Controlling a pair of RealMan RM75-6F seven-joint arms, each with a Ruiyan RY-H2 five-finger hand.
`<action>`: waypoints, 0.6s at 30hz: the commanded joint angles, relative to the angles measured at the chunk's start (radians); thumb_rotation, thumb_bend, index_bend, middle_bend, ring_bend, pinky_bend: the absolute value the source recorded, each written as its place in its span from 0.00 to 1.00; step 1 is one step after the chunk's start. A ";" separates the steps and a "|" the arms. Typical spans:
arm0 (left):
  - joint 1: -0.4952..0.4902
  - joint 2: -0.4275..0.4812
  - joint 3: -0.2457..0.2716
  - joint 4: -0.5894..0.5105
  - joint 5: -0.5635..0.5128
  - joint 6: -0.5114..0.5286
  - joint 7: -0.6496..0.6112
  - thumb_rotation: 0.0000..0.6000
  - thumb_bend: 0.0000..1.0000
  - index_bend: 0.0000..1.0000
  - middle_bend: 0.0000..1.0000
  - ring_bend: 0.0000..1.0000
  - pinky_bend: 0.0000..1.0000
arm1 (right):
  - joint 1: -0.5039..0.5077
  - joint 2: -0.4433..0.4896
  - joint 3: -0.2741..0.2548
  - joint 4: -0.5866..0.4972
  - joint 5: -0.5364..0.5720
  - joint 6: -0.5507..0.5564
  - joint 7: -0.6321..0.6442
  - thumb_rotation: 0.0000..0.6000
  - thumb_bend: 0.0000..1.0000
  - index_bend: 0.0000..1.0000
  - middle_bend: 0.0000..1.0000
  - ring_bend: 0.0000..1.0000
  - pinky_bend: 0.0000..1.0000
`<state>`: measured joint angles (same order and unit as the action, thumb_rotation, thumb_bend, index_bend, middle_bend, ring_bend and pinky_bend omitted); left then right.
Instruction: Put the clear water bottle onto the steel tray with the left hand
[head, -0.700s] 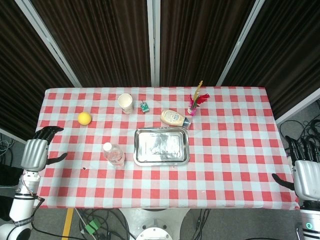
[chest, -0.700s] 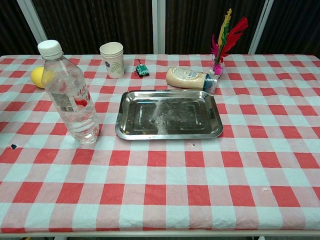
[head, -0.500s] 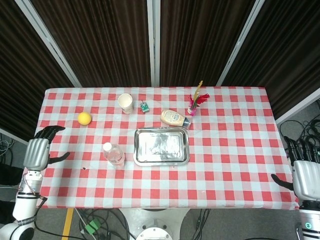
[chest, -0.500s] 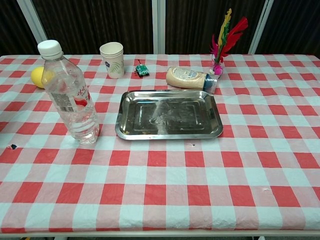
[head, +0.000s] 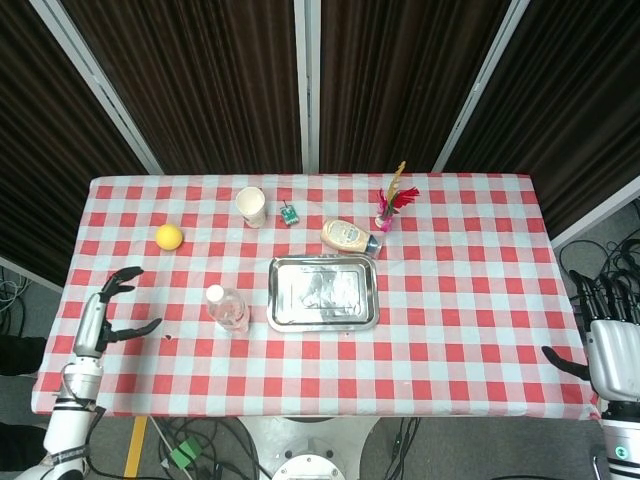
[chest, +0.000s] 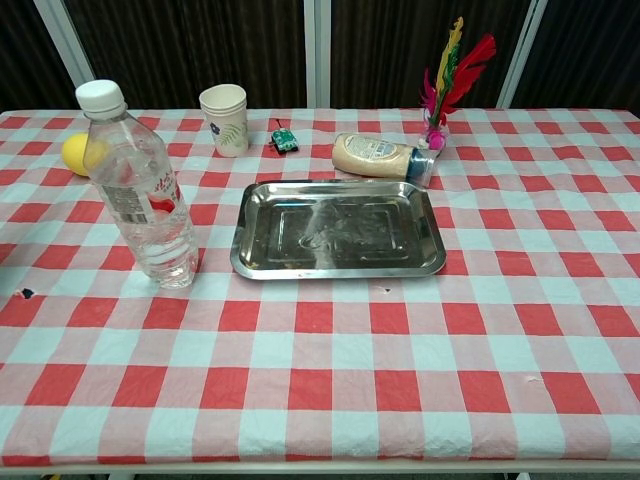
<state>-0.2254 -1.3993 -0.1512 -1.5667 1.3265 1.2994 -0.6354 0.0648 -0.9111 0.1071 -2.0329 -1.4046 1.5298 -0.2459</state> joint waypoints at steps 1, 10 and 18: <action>0.014 -0.070 0.025 0.050 0.010 -0.037 -0.092 1.00 0.02 0.24 0.31 0.21 0.27 | -0.001 -0.003 0.000 0.005 -0.014 0.008 0.003 1.00 0.03 0.04 0.12 0.00 0.00; -0.003 -0.329 0.003 0.310 0.038 0.026 -0.099 1.00 0.02 0.24 0.29 0.19 0.27 | 0.002 -0.013 0.000 0.010 -0.002 -0.004 -0.004 1.00 0.03 0.05 0.12 0.00 0.00; -0.037 -0.430 -0.014 0.398 0.066 0.030 -0.145 1.00 0.02 0.24 0.29 0.19 0.27 | 0.010 -0.014 0.009 0.016 0.028 -0.019 -0.006 1.00 0.03 0.05 0.12 0.00 0.00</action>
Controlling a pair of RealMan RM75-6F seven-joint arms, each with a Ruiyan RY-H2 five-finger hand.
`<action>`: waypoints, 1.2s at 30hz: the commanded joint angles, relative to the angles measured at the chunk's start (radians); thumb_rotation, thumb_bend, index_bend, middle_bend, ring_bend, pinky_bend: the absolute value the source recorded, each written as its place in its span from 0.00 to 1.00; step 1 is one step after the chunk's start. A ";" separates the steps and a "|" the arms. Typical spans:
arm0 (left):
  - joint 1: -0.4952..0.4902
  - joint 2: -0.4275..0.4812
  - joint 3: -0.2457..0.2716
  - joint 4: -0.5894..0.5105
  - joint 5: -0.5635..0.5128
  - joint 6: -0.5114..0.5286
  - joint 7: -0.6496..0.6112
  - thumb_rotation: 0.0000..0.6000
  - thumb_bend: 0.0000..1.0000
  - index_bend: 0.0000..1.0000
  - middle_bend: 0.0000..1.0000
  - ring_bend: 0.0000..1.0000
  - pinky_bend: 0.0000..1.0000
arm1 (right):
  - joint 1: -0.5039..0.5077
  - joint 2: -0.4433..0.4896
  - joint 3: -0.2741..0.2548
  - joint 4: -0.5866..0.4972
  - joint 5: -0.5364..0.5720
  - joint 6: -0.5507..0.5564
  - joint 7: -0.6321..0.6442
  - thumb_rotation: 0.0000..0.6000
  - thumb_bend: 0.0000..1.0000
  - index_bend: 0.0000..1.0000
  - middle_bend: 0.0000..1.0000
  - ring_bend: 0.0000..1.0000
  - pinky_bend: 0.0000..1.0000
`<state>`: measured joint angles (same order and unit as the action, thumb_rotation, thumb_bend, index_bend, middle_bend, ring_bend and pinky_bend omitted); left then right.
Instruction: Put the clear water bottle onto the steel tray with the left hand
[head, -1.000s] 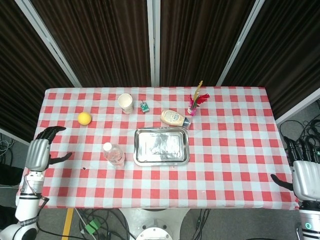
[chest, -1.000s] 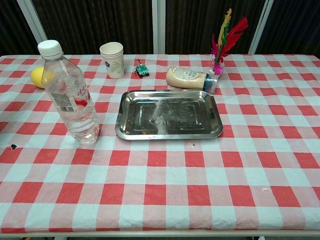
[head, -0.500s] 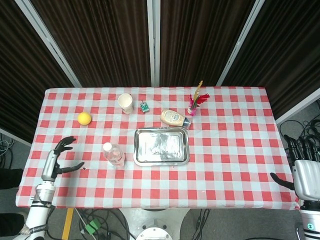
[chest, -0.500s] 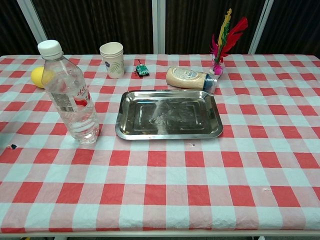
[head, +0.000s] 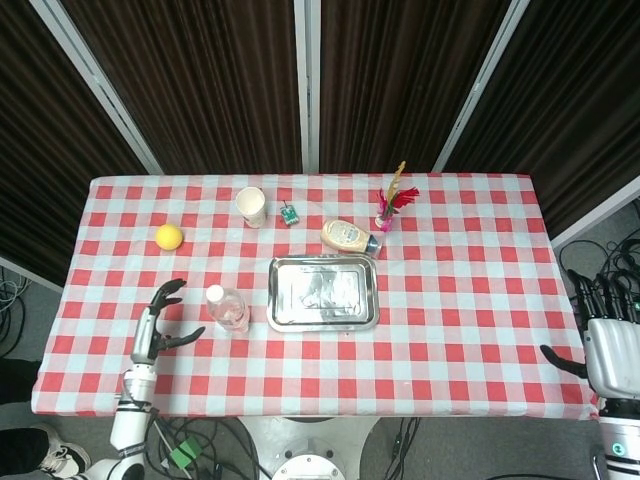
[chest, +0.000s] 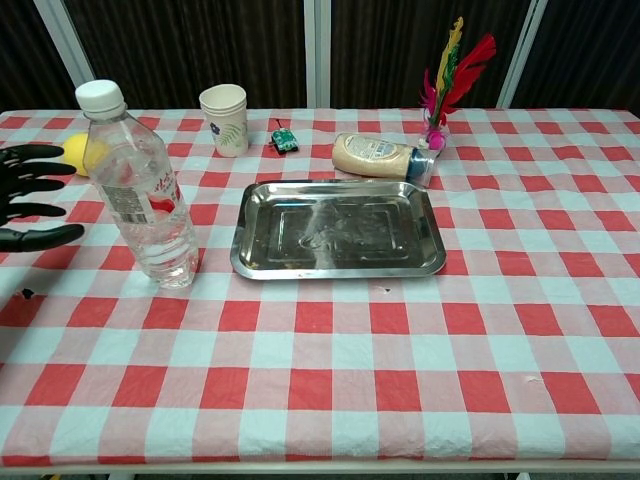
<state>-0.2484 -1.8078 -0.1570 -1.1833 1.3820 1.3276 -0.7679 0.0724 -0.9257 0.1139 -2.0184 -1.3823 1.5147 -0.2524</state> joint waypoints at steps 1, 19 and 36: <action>-0.020 -0.030 -0.011 0.019 0.013 -0.001 -0.016 1.00 0.02 0.24 0.29 0.19 0.27 | 0.003 0.001 0.003 0.001 0.009 -0.007 0.001 1.00 0.03 0.05 0.12 0.00 0.00; -0.098 -0.110 -0.006 -0.009 0.063 -0.039 -0.042 1.00 0.02 0.24 0.29 0.19 0.27 | 0.009 0.006 0.019 0.012 0.053 -0.020 0.033 1.00 0.04 0.05 0.13 0.00 0.00; -0.146 -0.145 -0.084 0.041 -0.010 -0.080 -0.016 1.00 0.12 0.60 0.61 0.47 0.53 | 0.016 0.015 0.020 0.014 0.073 -0.043 0.061 1.00 0.03 0.05 0.13 0.00 0.00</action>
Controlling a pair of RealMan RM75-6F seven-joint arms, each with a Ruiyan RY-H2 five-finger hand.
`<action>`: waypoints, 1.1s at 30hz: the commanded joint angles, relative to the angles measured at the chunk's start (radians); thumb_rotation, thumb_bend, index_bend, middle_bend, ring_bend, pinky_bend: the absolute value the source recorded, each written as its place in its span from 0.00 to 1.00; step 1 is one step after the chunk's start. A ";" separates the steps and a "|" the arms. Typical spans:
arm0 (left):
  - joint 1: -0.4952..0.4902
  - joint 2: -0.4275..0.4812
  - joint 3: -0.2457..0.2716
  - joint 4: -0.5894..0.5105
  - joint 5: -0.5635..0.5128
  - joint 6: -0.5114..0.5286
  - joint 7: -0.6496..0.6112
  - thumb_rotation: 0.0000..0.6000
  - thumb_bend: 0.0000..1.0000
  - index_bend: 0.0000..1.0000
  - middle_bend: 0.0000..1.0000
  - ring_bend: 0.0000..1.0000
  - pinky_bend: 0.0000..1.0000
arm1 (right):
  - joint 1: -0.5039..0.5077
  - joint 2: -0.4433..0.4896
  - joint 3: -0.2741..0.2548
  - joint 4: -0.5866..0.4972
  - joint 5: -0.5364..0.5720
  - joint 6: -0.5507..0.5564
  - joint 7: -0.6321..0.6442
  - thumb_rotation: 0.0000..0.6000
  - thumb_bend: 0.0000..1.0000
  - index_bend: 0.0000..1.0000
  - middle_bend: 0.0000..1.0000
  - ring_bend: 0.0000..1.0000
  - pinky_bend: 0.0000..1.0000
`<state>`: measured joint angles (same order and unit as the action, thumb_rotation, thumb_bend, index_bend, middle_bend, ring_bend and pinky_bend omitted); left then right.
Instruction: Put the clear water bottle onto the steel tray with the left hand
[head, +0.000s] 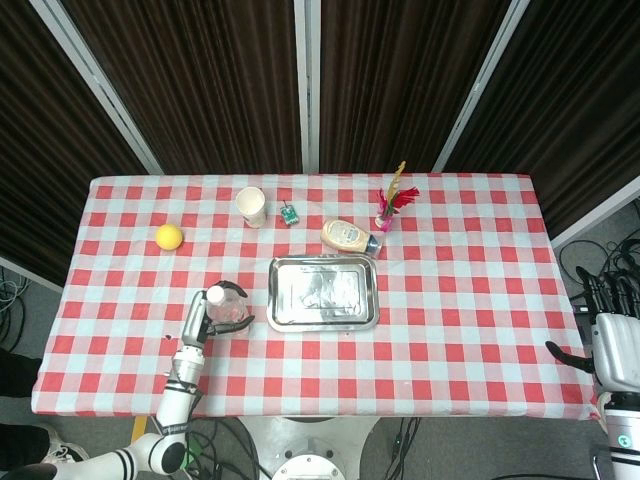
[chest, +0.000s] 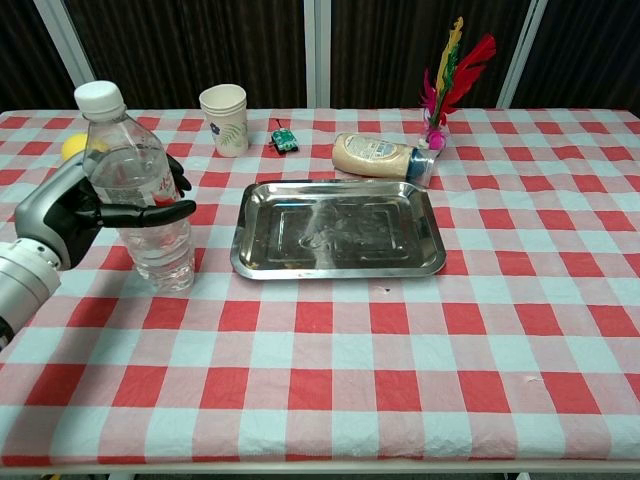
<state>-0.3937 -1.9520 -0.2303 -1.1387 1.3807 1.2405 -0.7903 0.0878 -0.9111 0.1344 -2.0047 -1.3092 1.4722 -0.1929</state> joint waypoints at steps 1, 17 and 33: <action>-0.001 0.002 -0.014 -0.008 -0.010 0.009 0.008 1.00 0.13 0.62 0.62 0.48 0.53 | 0.000 0.001 0.000 0.000 0.000 -0.001 0.002 1.00 0.03 0.05 0.13 0.00 0.00; -0.117 0.140 -0.186 -0.275 -0.008 0.015 0.189 1.00 0.16 0.69 0.69 0.53 0.58 | -0.004 0.017 0.000 -0.003 0.006 -0.003 0.028 1.00 0.03 0.05 0.13 0.00 0.00; -0.152 0.147 -0.197 -0.262 -0.094 0.016 0.267 1.00 0.17 0.69 0.69 0.53 0.58 | -0.005 0.019 -0.004 -0.005 -0.001 -0.002 0.031 1.00 0.03 0.05 0.13 0.00 0.00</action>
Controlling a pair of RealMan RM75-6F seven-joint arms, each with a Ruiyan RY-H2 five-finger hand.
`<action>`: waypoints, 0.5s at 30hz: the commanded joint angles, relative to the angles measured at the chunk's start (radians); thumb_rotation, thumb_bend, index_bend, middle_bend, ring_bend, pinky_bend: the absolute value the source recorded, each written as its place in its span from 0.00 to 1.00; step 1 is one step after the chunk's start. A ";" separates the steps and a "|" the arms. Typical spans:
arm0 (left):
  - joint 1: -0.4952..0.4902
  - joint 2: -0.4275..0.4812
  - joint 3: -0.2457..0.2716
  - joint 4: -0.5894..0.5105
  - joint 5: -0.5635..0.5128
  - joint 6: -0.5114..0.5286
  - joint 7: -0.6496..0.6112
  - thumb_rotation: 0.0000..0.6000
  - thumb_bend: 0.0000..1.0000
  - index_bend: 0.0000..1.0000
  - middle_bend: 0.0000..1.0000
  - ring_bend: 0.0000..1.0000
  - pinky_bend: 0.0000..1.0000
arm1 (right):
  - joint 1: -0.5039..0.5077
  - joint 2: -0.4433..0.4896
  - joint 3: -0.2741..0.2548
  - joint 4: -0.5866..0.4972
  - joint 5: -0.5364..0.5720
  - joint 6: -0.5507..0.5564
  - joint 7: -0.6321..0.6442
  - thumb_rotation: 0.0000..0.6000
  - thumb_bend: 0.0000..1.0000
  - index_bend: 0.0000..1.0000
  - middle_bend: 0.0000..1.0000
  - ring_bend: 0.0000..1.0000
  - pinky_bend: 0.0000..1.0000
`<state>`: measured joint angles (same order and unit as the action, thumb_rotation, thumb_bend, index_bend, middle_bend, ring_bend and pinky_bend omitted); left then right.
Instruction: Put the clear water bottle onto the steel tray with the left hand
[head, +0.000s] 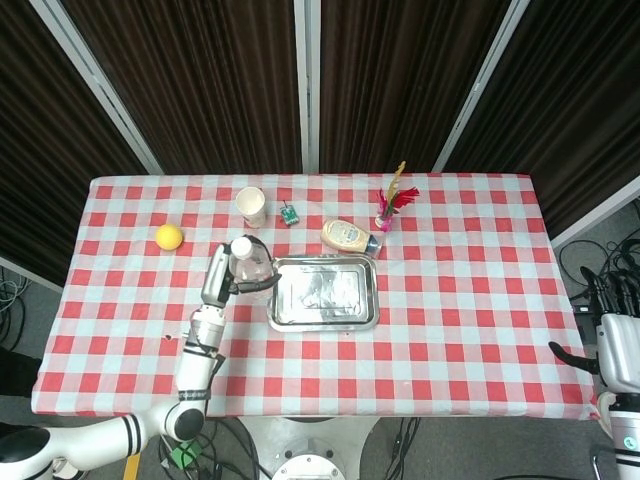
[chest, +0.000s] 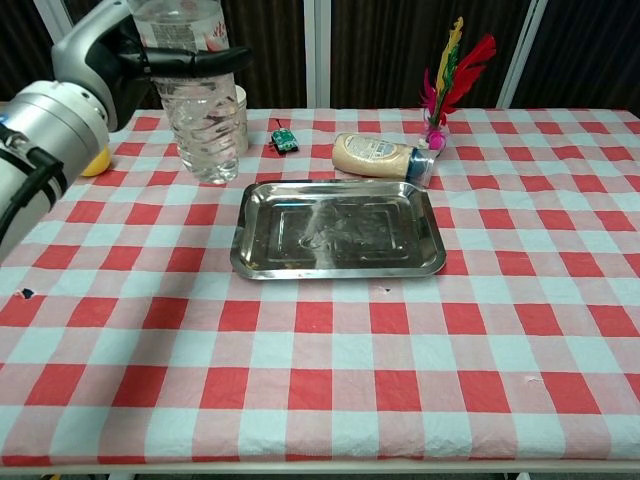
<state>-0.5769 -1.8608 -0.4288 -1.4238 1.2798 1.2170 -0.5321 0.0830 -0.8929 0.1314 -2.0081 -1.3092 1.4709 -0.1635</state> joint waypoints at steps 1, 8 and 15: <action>0.044 0.088 -0.011 0.038 0.002 0.051 0.014 1.00 0.17 0.69 0.69 0.53 0.58 | -0.001 0.002 -0.001 -0.003 -0.006 0.002 0.004 1.00 0.03 0.05 0.13 0.00 0.00; 0.019 0.081 -0.029 -0.003 -0.051 0.014 -0.010 1.00 0.18 0.68 0.69 0.53 0.58 | -0.001 0.001 -0.012 -0.004 -0.018 -0.006 -0.001 1.00 0.03 0.05 0.13 0.00 0.00; 0.027 0.045 -0.014 0.042 -0.020 0.087 0.000 1.00 0.18 0.68 0.68 0.53 0.58 | -0.009 0.009 -0.002 -0.004 -0.016 0.014 0.020 1.00 0.04 0.05 0.13 0.00 0.00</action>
<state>-0.5577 -1.8579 -0.4418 -1.4005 1.2424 1.2629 -0.5343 0.0743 -0.8843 0.1281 -2.0118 -1.3259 1.4858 -0.1446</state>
